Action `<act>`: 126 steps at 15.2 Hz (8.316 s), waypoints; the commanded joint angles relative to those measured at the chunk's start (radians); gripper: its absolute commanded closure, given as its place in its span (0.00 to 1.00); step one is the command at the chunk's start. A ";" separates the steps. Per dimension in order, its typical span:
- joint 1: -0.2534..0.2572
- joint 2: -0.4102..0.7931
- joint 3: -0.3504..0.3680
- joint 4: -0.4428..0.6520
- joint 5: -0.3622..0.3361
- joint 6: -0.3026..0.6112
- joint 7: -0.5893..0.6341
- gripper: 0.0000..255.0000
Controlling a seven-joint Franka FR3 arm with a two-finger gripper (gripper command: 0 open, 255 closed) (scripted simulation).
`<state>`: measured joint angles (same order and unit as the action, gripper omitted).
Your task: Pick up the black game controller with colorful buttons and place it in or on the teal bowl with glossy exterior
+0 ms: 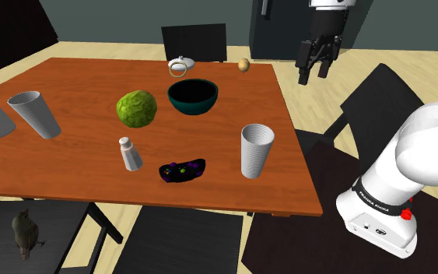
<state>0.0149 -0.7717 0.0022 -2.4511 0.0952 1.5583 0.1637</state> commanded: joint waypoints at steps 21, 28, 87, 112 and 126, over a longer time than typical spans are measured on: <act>0.207 0.490 0.282 0.071 0.001 0.604 -0.073 0.00; 0.250 0.696 0.378 0.169 -0.120 0.759 -0.035 0.00; 0.302 0.796 0.443 0.446 -0.220 0.614 -0.043 1.00; 0.090 0.956 0.258 0.699 -0.180 0.544 -0.475 1.00; 0.031 1.099 0.214 0.785 -0.186 0.602 -0.579 1.00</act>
<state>0.0449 0.3231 0.2160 -1.6597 -0.0893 2.1492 -0.4174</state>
